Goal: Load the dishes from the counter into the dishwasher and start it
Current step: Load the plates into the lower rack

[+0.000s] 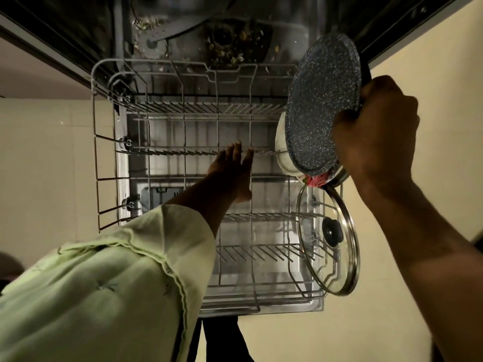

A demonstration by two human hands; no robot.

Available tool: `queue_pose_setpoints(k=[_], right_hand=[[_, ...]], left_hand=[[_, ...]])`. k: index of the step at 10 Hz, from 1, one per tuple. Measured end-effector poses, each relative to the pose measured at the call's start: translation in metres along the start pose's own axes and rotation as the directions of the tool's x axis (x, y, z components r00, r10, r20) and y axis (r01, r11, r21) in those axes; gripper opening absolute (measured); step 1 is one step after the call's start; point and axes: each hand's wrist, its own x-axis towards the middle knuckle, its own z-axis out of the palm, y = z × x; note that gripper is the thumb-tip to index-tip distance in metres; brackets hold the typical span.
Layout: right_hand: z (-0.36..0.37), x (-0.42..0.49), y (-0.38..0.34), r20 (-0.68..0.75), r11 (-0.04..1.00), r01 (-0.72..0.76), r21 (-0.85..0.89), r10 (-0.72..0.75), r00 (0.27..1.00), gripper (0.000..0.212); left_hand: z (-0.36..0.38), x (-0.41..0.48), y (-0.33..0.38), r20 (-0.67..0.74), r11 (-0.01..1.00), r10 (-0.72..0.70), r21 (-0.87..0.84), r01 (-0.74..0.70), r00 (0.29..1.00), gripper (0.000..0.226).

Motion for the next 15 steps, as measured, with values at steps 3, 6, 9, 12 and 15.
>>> queue_pose_setpoints(k=[3, 6, 9, 12, 15], right_hand=[[-0.001, -0.002, 0.000, -0.008, 1.000, 0.000, 0.007, 0.000, 1.000, 0.031], [0.002, -0.003, 0.004, -0.047, 0.996, -0.057, 0.062, 0.060, 0.997, 0.028], [0.008, -0.012, 0.014, -0.071, 0.994, -0.077, 0.079, 0.082, 0.994, 0.022], [0.008, -0.011, 0.013, -0.061, 0.997, -0.043, 0.062, 0.047, 0.997, 0.022], [0.012, -0.025, 0.017, -0.043, 0.994, -0.056, 0.095, 0.061, 0.997, 0.022]], left_hand=[[-0.005, 0.002, 0.001, 0.024, 1.000, 0.002, 0.009, -0.002, 1.000, 0.109], [-0.006, 0.002, 0.000, 0.033, 1.000, 0.002, 0.001, -0.002, 0.999, 0.108], [-0.009, 0.001, -0.001, 0.050, 1.000, 0.010, -0.008, -0.009, 0.999, 0.106], [-0.008, 0.002, 0.000, 0.053, 1.000, 0.012, -0.017, -0.011, 0.999, 0.108], [-0.007, 0.002, 0.000, 0.051, 1.000, 0.019, -0.015, -0.018, 0.999, 0.108]])
